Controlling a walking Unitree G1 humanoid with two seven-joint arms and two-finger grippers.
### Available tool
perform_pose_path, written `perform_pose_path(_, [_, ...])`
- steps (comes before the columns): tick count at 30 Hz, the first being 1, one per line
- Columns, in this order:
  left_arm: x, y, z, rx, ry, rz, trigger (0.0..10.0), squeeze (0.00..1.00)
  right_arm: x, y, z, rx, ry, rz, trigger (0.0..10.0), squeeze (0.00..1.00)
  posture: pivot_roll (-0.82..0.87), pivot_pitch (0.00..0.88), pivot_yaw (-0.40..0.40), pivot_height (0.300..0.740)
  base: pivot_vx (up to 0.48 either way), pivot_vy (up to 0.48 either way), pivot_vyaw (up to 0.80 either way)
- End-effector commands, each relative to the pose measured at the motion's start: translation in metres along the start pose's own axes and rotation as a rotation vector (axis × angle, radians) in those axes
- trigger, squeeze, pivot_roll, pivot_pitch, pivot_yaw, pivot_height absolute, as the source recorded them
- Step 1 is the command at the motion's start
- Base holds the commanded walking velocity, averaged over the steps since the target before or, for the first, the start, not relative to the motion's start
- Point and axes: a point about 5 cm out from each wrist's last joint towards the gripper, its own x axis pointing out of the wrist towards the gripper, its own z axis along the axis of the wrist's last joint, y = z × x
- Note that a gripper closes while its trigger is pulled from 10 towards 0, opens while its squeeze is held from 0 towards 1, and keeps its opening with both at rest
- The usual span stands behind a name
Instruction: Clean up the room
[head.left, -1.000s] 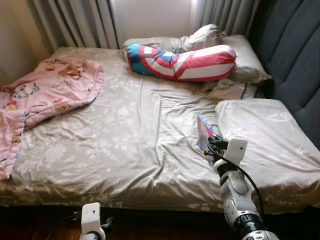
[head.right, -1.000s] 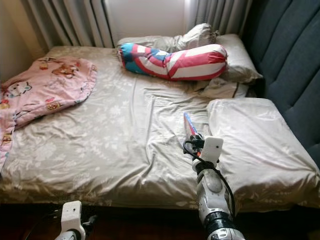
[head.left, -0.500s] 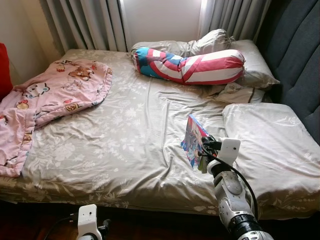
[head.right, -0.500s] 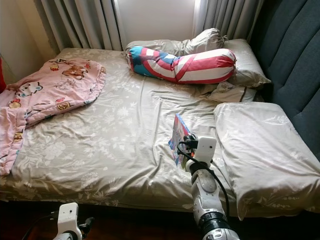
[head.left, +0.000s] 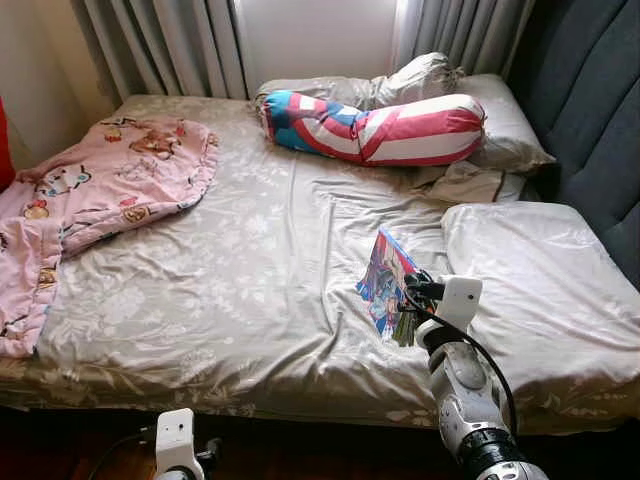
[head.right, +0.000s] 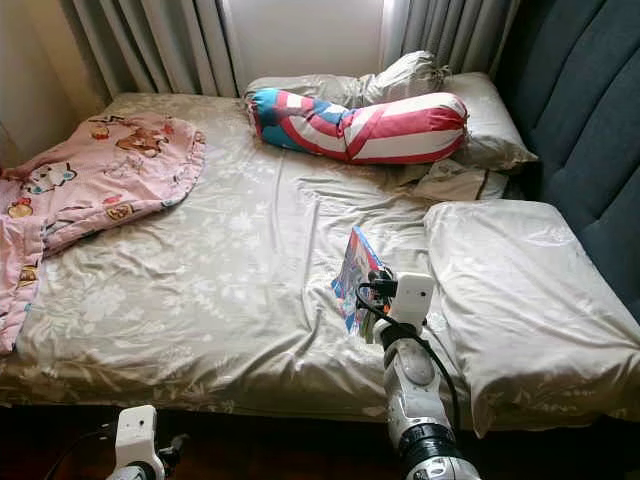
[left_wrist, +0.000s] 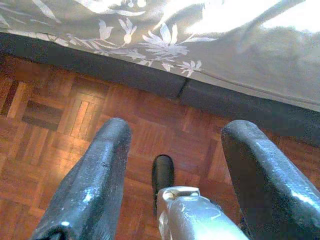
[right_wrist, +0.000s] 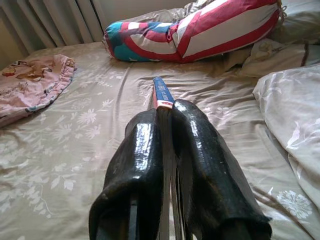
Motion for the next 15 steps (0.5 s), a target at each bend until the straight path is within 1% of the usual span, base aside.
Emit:
perform_pose_path(1, [-0.0006, 0.0006, -0.0029, 0.0, 0.014, -0.004, 10.0, 0.0, 0.0071, 0.0046, 0.0144, -0.003, -0.058, 0.019, 10.0, 0.0, -0.06, 0.034, -0.03, 0.74, 0.27, 0.0, 0.0])
perform_pose_path(15, [-0.0006, 0.0007, -0.0028, 0.0, 0.013, -0.004, 10.0, 0.0, 0.0069, 0.0041, 0.0136, 0.005, -0.053, 0.011, 10.0, 0.0, -0.06, 0.038, -0.029, 0.74, 0.277, 0.0, 0.0])
